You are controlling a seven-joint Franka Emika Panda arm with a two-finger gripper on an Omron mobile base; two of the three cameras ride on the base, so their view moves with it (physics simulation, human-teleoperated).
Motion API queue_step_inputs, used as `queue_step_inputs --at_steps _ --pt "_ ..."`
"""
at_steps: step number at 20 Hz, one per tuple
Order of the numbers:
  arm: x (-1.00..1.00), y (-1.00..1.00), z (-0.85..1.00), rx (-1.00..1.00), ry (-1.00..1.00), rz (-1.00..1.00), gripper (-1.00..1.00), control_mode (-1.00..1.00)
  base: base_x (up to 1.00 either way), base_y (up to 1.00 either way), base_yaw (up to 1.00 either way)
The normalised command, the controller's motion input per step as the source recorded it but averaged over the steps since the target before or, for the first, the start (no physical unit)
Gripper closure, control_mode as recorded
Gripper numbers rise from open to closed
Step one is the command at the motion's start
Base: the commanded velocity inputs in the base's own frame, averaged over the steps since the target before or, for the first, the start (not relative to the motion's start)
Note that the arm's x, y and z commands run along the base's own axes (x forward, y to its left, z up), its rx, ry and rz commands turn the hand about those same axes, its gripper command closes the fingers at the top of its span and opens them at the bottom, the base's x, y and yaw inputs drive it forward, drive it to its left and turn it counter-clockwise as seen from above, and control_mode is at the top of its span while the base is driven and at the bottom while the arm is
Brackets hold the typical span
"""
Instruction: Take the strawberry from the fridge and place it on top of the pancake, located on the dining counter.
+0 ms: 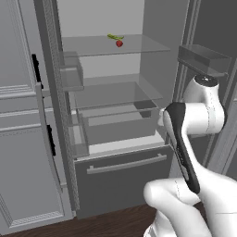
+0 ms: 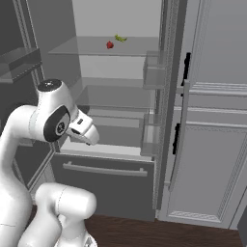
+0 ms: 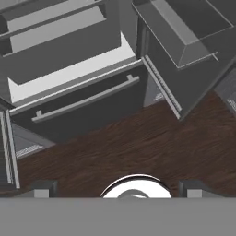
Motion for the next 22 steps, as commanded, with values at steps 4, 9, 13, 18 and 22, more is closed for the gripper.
queue_step_inputs --at_steps 4,9,13,18,22 --pt "-0.41 0.21 0.11 -0.03 -0.01 0.10 -1.00 -1.00 0.00 0.00 0.00" --pt "-0.32 0.20 0.00 0.00 0.00 0.19 -1.00 -1.00 0.00 0.00 0.00" --pt "-0.19 0.14 0.00 0.00 0.00 0.17 -1.00 -1.00 0.00 0.00 0.00" --pt "-0.01 0.03 -0.01 -0.04 0.02 0.09 -1.00 -1.00 0.00 0.00 0.00" --pt "0.00 0.00 0.00 -0.03 0.09 0.01 -1.00 -1.00 0.00 0.00 0.00"
